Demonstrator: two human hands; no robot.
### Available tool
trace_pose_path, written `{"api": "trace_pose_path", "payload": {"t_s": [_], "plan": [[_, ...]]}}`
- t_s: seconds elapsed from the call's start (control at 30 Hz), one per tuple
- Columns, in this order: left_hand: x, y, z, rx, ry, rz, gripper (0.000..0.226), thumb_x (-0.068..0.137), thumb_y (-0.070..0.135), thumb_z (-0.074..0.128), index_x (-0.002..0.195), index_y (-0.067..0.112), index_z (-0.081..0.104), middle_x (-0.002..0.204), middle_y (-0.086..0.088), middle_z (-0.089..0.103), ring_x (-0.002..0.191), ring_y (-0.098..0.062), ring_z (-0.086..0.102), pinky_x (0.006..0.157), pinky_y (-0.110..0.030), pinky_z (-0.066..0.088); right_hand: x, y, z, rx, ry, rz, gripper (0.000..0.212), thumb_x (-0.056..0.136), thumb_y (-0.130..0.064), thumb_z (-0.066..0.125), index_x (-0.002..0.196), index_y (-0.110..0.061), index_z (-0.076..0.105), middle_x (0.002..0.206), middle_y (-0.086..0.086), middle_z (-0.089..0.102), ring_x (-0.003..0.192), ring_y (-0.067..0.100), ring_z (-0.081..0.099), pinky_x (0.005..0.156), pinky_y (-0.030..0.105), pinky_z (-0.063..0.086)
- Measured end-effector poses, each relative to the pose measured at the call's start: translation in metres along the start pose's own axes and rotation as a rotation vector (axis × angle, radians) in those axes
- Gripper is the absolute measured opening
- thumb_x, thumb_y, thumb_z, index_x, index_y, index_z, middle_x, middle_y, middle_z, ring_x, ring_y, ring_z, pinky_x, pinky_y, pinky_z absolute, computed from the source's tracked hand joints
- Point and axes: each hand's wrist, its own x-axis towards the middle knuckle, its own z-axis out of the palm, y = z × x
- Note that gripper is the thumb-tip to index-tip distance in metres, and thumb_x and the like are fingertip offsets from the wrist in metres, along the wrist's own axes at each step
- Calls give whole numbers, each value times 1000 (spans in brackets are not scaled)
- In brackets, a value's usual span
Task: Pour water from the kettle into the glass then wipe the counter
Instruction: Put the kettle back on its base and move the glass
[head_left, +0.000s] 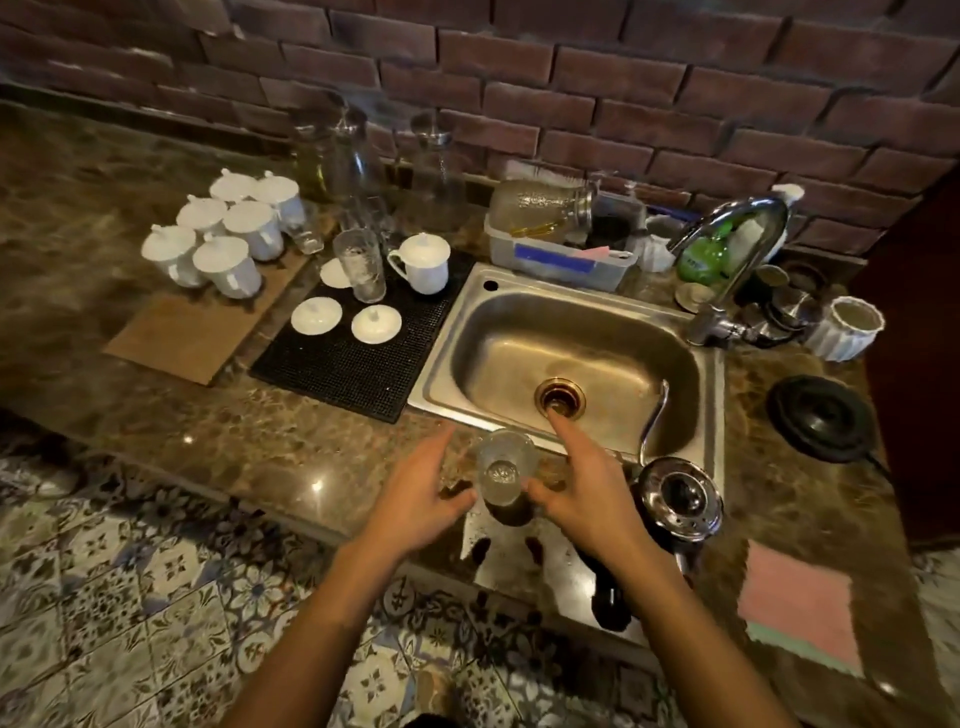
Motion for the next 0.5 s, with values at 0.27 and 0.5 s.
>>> {"api": "trace_pose_path", "payload": {"t_s": [0.27, 0.5], "plan": [[15, -10, 41, -563, -95, -223, 75, 81, 5, 79, 140, 32, 42, 125, 13, 52, 108, -10, 62, 86, -21, 51, 2, 34, 54, 191, 31, 253, 113, 71, -37, 92, 162, -26, 26, 155, -1, 50, 141, 16, 48, 115, 40, 45], [24, -13, 56, -772, -11, -304, 55, 90, -2, 66, 116, 45, 57, 126, 15, 61, 105, 6, 65, 76, -10, 53, 18, 48, 86, 400, 86, 188, 89, 70, -39, 91, 147, -33, 49, 135, -29, 57, 125, -9, 55, 102, 24, 53]]}}
